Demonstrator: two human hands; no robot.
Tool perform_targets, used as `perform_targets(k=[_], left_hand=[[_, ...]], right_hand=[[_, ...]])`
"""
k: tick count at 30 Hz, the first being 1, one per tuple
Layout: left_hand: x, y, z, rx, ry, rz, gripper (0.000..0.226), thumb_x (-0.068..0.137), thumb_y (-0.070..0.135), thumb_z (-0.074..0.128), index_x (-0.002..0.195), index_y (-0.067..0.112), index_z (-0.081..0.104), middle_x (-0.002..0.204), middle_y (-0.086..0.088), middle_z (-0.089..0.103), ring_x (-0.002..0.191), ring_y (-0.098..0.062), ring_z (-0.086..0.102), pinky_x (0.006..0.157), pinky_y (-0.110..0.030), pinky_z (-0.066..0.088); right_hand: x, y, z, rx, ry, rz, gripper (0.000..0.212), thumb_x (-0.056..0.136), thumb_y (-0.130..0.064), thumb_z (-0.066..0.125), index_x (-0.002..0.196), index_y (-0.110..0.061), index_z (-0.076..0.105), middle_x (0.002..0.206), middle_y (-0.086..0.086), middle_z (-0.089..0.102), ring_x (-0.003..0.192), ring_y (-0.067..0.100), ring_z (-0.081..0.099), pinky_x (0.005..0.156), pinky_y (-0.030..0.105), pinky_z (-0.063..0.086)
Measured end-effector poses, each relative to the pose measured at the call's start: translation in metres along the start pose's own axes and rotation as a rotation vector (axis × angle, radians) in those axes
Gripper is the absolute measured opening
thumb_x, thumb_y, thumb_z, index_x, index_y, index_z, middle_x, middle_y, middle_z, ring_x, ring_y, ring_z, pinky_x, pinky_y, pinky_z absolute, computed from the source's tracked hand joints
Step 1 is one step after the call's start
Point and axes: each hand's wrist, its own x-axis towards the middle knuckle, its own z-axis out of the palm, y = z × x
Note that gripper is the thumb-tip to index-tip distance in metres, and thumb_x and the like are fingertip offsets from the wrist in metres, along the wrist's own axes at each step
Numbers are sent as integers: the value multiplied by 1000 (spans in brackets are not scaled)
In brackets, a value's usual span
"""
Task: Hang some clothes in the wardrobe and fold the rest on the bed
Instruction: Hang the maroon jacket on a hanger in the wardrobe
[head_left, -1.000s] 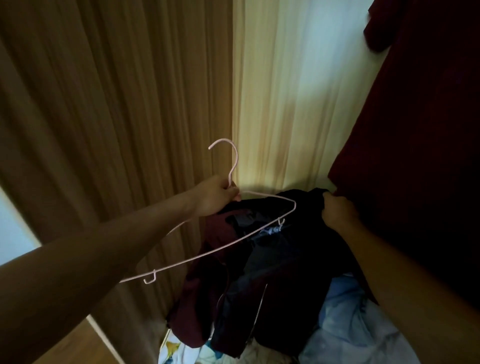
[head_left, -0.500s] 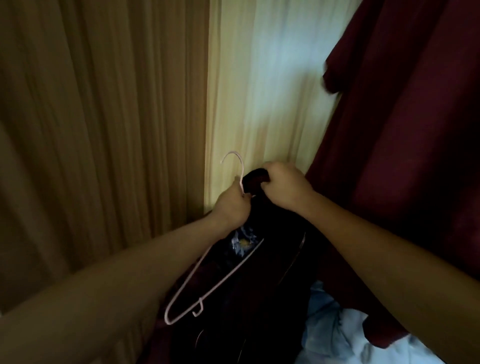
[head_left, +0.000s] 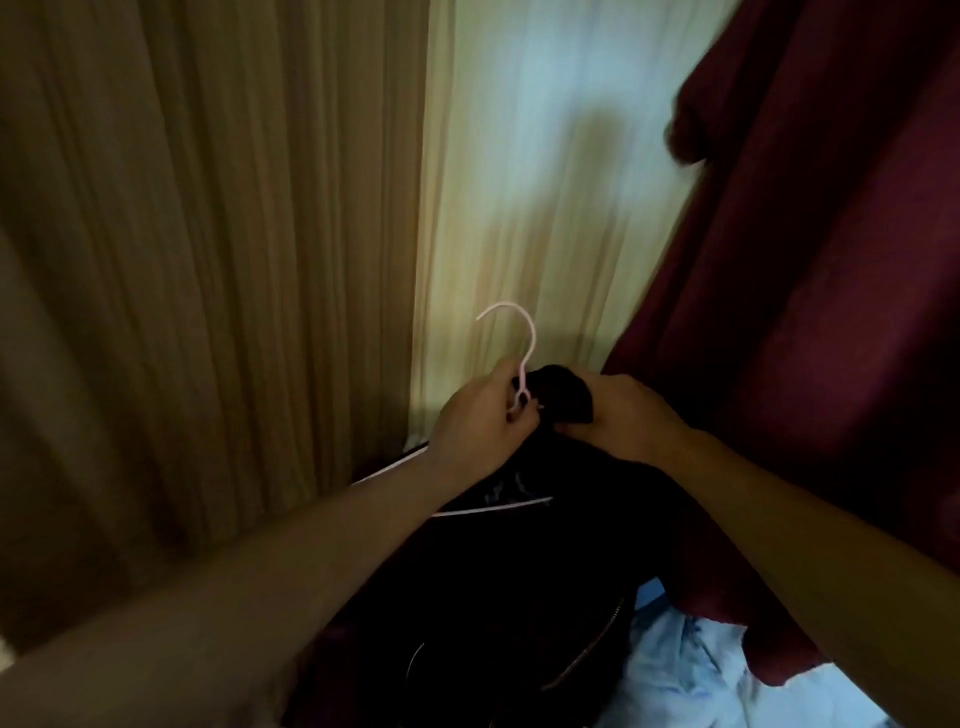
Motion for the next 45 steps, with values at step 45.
perform_targets(k=[45], left_hand=[[82, -102, -20, -51, -44, -502, 25, 81, 34, 73, 101, 19, 75, 100, -9, 74, 95, -29, 69, 78, -29, 51]], right_hand=[[-83, 92, -82, -286, 263, 340, 65, 87, -43, 69, 147, -33, 44, 114, 16, 72, 100, 36, 68, 82, 41, 57]])
